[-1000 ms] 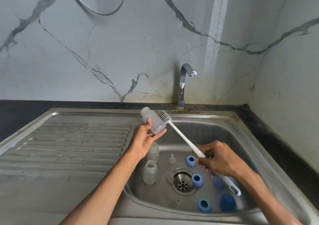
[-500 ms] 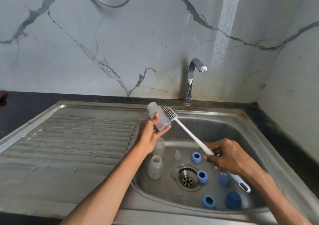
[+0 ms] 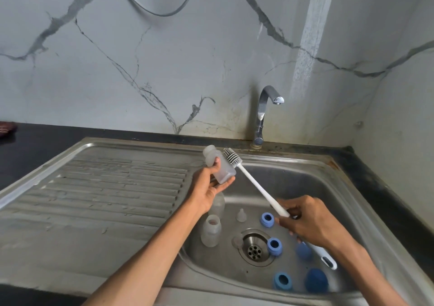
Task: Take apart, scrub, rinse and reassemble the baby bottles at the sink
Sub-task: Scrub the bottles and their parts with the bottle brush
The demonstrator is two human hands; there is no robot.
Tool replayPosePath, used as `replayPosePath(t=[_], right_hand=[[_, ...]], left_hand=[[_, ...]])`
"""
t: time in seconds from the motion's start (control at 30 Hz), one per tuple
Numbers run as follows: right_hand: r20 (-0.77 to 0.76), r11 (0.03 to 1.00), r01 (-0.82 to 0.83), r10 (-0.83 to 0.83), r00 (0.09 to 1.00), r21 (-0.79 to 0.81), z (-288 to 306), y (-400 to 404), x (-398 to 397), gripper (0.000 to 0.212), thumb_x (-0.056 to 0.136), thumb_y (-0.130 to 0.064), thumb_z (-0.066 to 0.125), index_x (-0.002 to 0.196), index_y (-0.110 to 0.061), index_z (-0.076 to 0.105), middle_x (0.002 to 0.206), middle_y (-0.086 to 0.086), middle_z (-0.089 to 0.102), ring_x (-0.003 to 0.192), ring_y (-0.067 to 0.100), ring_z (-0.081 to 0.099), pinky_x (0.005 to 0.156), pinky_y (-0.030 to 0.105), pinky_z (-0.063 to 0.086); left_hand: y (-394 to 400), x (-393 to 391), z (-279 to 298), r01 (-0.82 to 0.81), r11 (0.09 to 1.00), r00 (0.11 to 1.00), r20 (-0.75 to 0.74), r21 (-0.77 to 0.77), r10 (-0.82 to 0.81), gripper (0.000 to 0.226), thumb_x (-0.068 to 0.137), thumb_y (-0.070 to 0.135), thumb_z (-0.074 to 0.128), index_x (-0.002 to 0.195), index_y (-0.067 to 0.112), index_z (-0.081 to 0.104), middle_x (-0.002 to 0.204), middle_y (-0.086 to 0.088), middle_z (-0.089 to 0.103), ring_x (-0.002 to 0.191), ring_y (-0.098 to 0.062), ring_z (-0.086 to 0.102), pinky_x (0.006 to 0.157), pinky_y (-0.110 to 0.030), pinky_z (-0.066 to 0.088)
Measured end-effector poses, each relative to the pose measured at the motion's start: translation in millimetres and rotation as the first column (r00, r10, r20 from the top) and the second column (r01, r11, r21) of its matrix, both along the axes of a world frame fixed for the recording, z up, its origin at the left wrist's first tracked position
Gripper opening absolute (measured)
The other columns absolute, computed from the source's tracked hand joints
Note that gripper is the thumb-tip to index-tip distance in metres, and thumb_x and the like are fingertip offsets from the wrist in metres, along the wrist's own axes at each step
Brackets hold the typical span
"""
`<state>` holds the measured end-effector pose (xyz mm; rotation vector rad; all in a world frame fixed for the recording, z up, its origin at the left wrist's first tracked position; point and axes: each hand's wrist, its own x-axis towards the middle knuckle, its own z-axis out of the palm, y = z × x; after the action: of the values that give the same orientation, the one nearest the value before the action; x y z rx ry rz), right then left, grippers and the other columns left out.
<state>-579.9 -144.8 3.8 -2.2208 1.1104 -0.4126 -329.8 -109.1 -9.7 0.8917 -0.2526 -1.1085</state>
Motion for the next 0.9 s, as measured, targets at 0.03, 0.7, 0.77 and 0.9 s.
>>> replayPosePath(t=[0.03,0.7,0.77,0.9], right_hand=[[-0.021,1.000,-0.017,0.017,1.000,0.009,0,0,0,0.034,0.087,-0.018,0.075,0.120,-0.025,0.072,0.057,-0.008,0.066,0.044,0.009,0.061,0.048,0.023,0.054],[-0.051,0.999,-0.019,0.017,0.999,-0.033,-8,6,9,0.031,0.084,-0.026,0.078,0.114,-0.034,0.075,0.063,-0.015,0.066,0.054,-0.002,0.063,0.051,0.016,0.050],[-0.002,0.999,0.008,-0.008,1.000,-0.033,-8,7,13,0.030,0.084,-0.028,0.078,0.114,-0.029,0.074,0.069,-0.008,0.070,0.055,0.005,0.066,0.051,0.019,0.053],[0.059,0.998,0.037,-0.034,0.998,-0.052,-3,7,10,0.032,0.086,-0.022,0.077,0.117,-0.028,0.072,0.065,0.000,0.070,0.052,0.020,0.066,0.046,0.029,0.056]], left_hand=[[0,8,0,-0.028,1.000,1.000,-0.009,0.000,0.028,0.032,0.089,0.012,0.069,0.117,0.000,0.058,0.121,-0.025,0.060,0.105,-0.035,0.063,0.074,-0.044,0.062],[0,14,-3,-0.071,0.997,0.995,0.071,-0.016,0.072,0.016,0.103,0.023,0.045,0.110,0.013,0.055,0.102,-0.010,0.062,0.084,-0.021,0.058,0.071,-0.033,0.047],[-8,-6,-9,-0.032,0.999,0.991,0.127,-0.010,0.033,0.016,0.105,0.021,0.040,0.111,0.013,0.052,0.098,-0.008,0.061,0.082,-0.018,0.056,0.066,-0.029,0.045],[-18,-25,-11,0.018,1.000,0.987,0.157,0.022,-0.021,0.018,0.107,0.023,0.037,0.118,0.012,0.047,0.102,-0.005,0.059,0.086,-0.018,0.057,0.061,-0.026,0.047]])
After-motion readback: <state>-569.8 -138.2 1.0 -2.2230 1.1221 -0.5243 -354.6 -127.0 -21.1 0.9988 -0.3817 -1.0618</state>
